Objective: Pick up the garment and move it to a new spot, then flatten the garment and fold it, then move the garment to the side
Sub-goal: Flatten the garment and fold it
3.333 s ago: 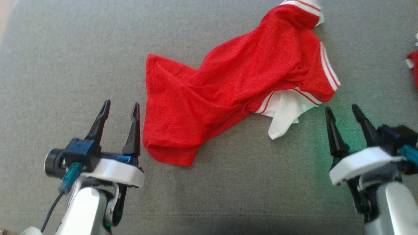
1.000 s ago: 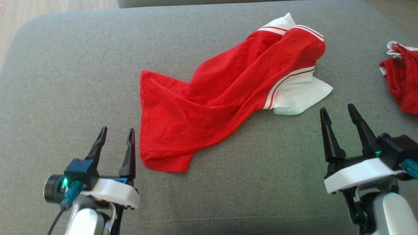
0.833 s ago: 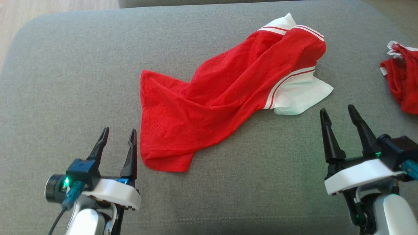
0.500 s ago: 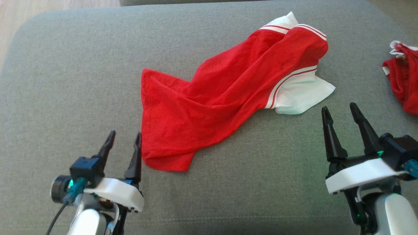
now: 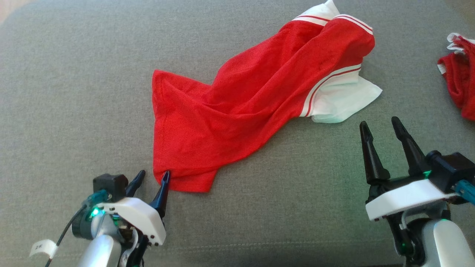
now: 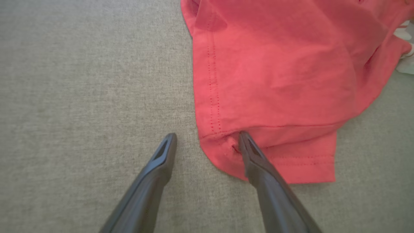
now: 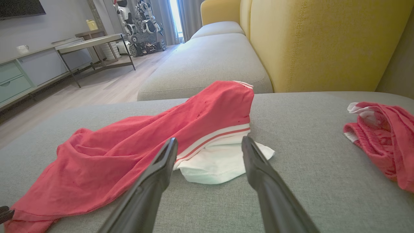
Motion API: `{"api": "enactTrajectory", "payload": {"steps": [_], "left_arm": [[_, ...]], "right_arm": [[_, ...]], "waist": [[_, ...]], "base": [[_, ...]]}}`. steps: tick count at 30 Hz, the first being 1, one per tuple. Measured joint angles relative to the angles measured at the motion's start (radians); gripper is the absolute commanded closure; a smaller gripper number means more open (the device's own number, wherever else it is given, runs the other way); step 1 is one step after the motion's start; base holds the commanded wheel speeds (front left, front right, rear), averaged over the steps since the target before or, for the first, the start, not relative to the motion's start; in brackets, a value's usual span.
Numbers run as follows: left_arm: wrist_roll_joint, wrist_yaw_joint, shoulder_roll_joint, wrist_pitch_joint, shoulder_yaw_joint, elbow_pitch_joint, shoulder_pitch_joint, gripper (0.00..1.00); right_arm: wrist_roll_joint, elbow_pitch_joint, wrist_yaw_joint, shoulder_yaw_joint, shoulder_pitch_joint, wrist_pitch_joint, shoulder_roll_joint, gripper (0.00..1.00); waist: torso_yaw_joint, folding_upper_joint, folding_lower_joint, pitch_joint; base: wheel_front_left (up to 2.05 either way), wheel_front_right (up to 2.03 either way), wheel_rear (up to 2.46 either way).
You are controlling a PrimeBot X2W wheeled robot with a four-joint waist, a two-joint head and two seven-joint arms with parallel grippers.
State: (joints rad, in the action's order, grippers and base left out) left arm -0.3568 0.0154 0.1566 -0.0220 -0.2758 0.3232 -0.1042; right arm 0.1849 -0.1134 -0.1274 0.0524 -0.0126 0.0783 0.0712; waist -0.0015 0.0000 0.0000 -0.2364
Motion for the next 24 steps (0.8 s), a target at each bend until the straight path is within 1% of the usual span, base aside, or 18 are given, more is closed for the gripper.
{"api": "enactTrajectory", "payload": {"steps": [4,5,6,7,11,16,20,24], "left_arm": [[-0.001,0.004,0.000,-0.003,-0.002,0.019,-0.016,0.00],[-0.001,0.010,0.000,-0.004,-0.004,0.027,-0.021,0.39],[-0.003,0.012,0.000,-0.004,-0.004,0.031,-0.026,0.83],[-0.003,0.012,0.001,-0.004,-0.004,0.033,-0.029,1.00],[-0.007,0.020,0.001,0.006,-0.008,0.040,-0.039,1.00],[0.003,0.011,0.003,0.025,-0.012,0.032,-0.044,1.00],[0.013,0.002,0.006,0.040,-0.017,0.010,-0.049,1.00],[0.023,0.001,0.006,0.051,-0.035,-0.006,-0.088,1.00]], "right_arm": [[0.000,0.002,0.000,-0.001,-0.001,0.000,0.000,0.00],[0.000,0.002,0.000,-0.002,-0.001,0.000,0.000,0.00],[0.000,0.002,0.000,-0.002,-0.002,0.000,0.000,0.00],[0.000,0.002,0.000,-0.004,-0.003,0.000,0.000,0.00],[0.004,0.021,0.000,-0.032,-0.020,0.000,0.000,0.00],[0.011,0.085,0.000,-0.091,-0.053,0.003,0.014,0.00],[0.026,0.181,0.000,-0.129,-0.131,0.034,0.070,0.00],[0.038,0.297,0.000,-0.122,-0.250,0.058,0.123,0.00]], "waist": [[-0.006,0.0000,0.0000,-0.007],[-0.007,0.0000,0.0000,-0.009],[-0.008,0.0000,0.0000,-0.010],[-0.009,0.0000,0.0000,-0.012],[-0.008,0.0000,0.0000,-0.018],[-0.001,0.0000,0.0000,-0.028],[0.009,0.0000,0.0000,-0.048],[0.026,0.0000,0.0000,-0.077]], "base": [[0.00,0.00,0.00],[0.00,0.00,0.00],[0.00,0.00,0.00],[0.00,0.00,0.00],[0.00,0.00,0.00],[0.00,0.00,0.00],[0.00,0.00,0.00],[0.00,0.00,0.00]]}}
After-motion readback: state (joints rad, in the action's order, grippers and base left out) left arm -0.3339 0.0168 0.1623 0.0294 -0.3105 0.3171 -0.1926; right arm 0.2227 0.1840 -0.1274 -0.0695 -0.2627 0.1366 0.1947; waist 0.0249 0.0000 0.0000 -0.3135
